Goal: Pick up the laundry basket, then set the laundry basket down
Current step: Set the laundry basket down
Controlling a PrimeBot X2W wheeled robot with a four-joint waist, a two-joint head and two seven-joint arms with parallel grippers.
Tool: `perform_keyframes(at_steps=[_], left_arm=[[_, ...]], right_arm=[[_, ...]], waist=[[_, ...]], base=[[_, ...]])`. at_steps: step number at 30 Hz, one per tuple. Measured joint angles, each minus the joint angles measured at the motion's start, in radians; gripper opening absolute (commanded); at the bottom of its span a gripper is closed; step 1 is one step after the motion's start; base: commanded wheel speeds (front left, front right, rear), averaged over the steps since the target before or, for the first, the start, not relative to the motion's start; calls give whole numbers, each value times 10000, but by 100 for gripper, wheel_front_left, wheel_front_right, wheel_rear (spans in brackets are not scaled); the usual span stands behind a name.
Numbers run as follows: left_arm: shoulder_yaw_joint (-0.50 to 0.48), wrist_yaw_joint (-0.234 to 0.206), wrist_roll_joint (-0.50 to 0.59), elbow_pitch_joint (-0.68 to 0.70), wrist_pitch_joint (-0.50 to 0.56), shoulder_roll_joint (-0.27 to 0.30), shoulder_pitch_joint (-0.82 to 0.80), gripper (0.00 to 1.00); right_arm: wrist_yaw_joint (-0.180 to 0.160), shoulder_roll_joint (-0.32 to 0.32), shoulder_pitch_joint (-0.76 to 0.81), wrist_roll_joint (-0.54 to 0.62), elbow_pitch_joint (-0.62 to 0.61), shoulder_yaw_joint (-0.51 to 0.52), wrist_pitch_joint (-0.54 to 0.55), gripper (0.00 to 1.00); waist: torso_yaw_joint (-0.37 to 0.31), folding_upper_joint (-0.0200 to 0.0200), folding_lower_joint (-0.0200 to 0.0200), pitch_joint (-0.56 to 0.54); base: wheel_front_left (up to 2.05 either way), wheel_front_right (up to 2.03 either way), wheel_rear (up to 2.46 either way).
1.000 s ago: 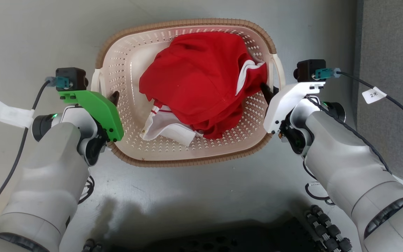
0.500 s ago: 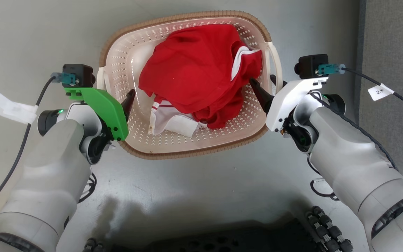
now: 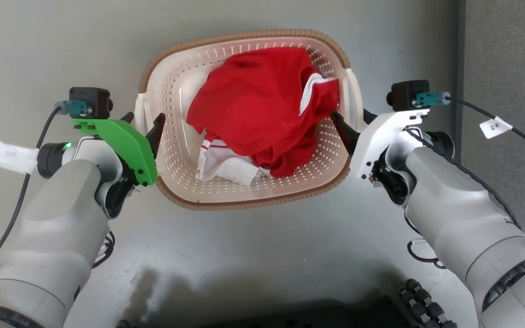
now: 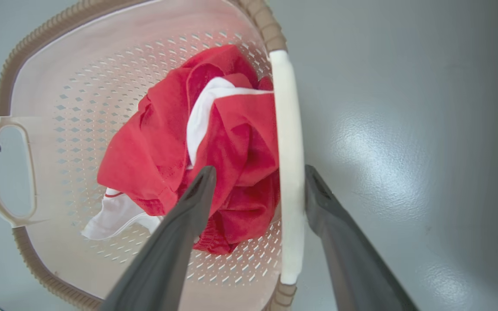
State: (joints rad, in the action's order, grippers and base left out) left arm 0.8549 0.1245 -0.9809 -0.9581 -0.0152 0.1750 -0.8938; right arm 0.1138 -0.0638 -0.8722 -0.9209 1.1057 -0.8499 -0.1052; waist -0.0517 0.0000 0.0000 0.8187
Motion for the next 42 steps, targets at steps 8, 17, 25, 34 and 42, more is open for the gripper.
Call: perform_keyframes(at_steps=[8,17,25,34,42], left_arm=[[242,0,-6,-38,-257,8,385,100],[389,0,203,-44,-1413,128,474,100],[282,0,299,-117,-2224,194,959,100],[65,-79,458,48,-2336,359,1324,100],[-650,-840,1001,1210,-2362,738,1583,100]], right_arm=[[6,10,128,-48,232,-40,15,100],[8,19,384,-46,253,-148,-280,100],[92,12,895,-40,364,-161,-886,100],[90,-13,1271,-29,366,-56,-1187,100],[-362,-347,1367,305,-25,46,-1421,100]], waist=[[-8,0,0,-576],[-28,0,0,-1317],[-38,0,0,-2254],[-55,0,-1,-3400],[-121,0,-1,-4489]], base=[[0,0,0],[0,0,0],[0,0,0],[0,0,0],[0,0,0]])
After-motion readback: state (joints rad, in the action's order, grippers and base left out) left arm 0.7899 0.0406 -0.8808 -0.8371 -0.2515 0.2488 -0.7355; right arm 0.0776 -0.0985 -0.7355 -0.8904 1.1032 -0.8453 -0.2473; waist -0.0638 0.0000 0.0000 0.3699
